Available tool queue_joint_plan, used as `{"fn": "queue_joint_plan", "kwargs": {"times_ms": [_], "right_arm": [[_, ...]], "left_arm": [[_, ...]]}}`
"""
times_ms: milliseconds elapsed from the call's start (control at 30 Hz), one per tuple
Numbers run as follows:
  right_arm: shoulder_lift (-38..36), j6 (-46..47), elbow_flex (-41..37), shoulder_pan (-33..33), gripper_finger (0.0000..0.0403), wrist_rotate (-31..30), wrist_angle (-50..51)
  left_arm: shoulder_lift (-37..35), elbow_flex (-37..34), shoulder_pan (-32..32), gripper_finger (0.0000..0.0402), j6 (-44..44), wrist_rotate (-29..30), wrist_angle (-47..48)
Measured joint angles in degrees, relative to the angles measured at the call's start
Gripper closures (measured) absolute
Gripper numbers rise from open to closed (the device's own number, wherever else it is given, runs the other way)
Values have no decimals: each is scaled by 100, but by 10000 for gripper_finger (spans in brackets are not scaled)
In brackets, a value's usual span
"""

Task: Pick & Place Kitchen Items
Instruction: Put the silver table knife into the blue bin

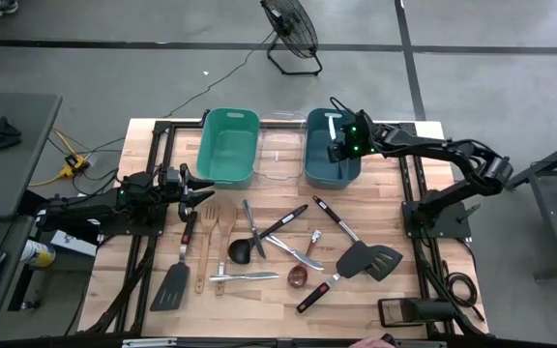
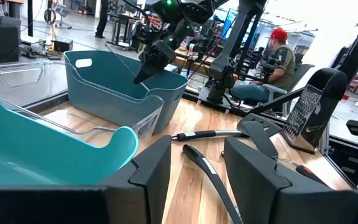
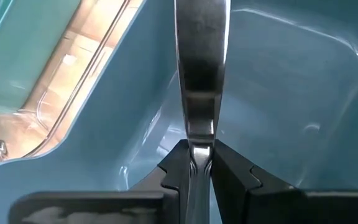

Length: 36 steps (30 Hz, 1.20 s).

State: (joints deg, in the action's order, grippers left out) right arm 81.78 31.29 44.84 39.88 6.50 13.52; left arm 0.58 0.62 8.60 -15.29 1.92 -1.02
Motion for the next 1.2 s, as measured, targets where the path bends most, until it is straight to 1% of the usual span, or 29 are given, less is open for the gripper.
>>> {"fn": "queue_joint_plan", "kwargs": {"times_ms": [233, 367, 533, 700, 1000, 1100, 1200], "right_arm": [[0, -4, 0, 0, 350, 6, 1], [0, -80, 0, 0, 350, 135, -22], [0, -115, 0, 13, 350, 156, -86], [-2, -138, 0, 44, 350, 427, -219], [-42, -158, 0, 70, 349, 490, -315], [-44, -162, 0, 68, 329, 564, -315], [-46, -160, 0, 68, 291, 581, -306]], "left_arm": [[2, 0, 0, 252, 0, 2, 0], [2, 0, 0, 252, 2, 1, 0], [2, 0, 1, 252, 1, 2, 0], [2, 0, 1, 252, 0, 0, 0], [2, 0, 0, 252, 2, 0, 0], [2, 0, 0, 252, 0, 2, 0], [1, 0, 1, 252, 0, 1, 0]]}}
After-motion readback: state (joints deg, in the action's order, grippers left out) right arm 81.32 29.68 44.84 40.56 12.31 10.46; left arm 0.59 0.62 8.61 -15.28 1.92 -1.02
